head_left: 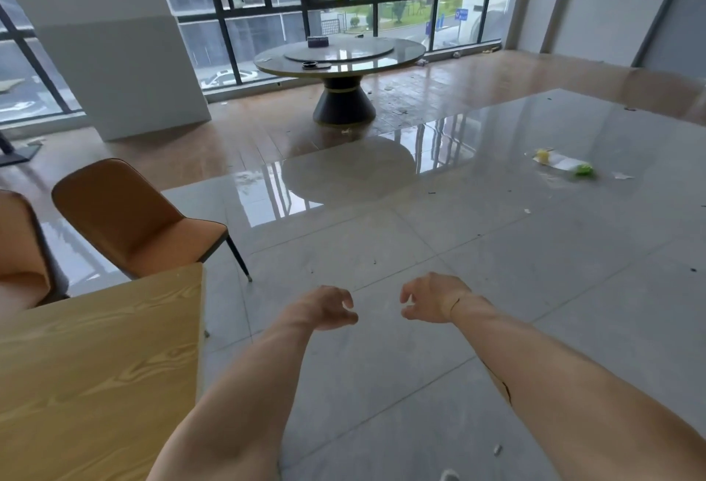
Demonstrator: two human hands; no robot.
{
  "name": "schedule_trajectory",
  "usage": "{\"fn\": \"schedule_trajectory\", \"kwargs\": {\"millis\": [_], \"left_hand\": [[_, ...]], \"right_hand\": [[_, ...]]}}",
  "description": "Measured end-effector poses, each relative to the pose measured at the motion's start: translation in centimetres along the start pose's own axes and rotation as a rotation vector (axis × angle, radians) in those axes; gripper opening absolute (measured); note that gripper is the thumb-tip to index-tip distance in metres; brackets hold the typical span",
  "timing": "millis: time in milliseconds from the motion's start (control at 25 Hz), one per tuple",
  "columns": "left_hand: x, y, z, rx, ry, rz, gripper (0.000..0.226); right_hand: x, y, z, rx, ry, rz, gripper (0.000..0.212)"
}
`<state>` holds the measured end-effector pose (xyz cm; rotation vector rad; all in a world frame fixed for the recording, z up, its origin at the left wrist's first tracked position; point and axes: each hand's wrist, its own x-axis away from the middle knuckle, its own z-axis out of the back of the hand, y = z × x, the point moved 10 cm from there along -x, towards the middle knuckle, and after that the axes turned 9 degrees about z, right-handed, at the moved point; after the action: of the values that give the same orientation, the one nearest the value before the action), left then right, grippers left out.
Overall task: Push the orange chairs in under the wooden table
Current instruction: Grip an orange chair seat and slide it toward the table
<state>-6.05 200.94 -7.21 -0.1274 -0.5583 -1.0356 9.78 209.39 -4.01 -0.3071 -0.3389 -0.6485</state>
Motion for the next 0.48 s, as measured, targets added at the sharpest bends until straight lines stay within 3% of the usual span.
{"fn": "schedule_trajectory", "kwargs": {"millis": [480], "left_hand": [[-26.0,0.4,14.2,0.089,-0.039,0.221,0.045]], "right_hand": [[-27.7,10.9,14.6,0.177,-0.056,0.183,0.041]]}}
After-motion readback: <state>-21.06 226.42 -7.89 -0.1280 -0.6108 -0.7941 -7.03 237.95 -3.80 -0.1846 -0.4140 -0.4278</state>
